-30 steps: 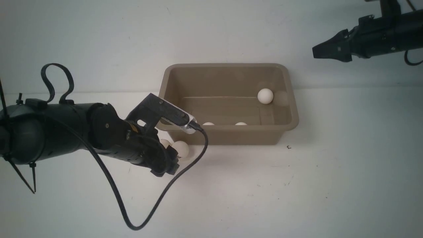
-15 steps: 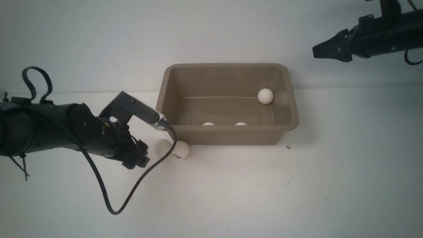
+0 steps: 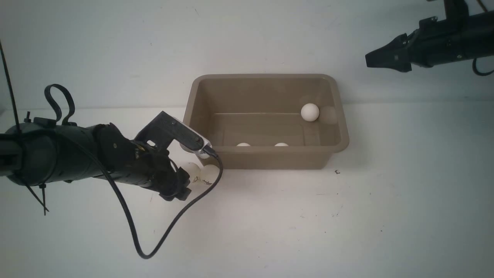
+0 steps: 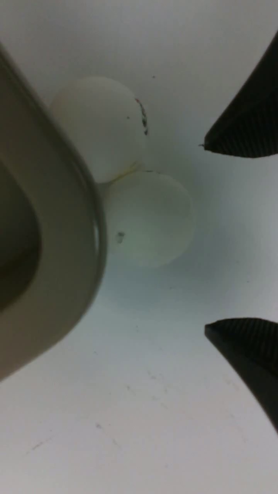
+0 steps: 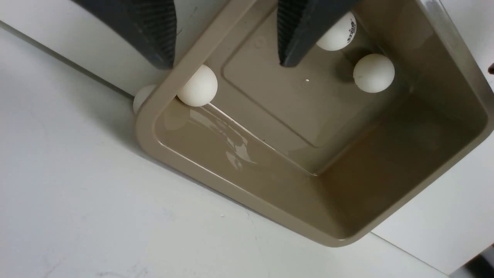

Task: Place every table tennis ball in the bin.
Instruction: Use the left arm to clamp the table tennis ball closest to it

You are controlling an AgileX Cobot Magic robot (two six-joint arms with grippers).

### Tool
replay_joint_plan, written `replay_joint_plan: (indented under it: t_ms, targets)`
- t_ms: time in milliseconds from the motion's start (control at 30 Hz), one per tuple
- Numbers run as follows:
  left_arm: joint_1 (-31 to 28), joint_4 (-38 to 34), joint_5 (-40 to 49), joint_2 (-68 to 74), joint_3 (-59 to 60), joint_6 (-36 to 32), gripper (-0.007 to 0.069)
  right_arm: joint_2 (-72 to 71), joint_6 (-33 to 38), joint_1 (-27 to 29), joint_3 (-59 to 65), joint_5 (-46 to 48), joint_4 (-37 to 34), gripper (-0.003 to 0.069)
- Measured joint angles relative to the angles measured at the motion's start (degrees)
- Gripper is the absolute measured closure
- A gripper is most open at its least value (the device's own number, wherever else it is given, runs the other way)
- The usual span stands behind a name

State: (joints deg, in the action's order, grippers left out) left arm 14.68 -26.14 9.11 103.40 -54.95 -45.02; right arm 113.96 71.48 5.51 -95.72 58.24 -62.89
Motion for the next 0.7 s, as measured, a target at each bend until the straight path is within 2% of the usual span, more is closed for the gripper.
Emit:
replay_joint_plan:
  t_ms: [433, 700]
  targets:
    - [3.34, -7.97, -2.51, 0.0, -0.06, -0.56, 0.0125, 0.0, 0.0, 0.0, 0.0, 0.0, -0.11, 0.0326]
    - [3.7, -7.45, -3.16, 0.0, -0.06, -1.07, 0.0125, 0.0, 0.0, 0.0, 0.0, 0.0, -0.11, 0.0326]
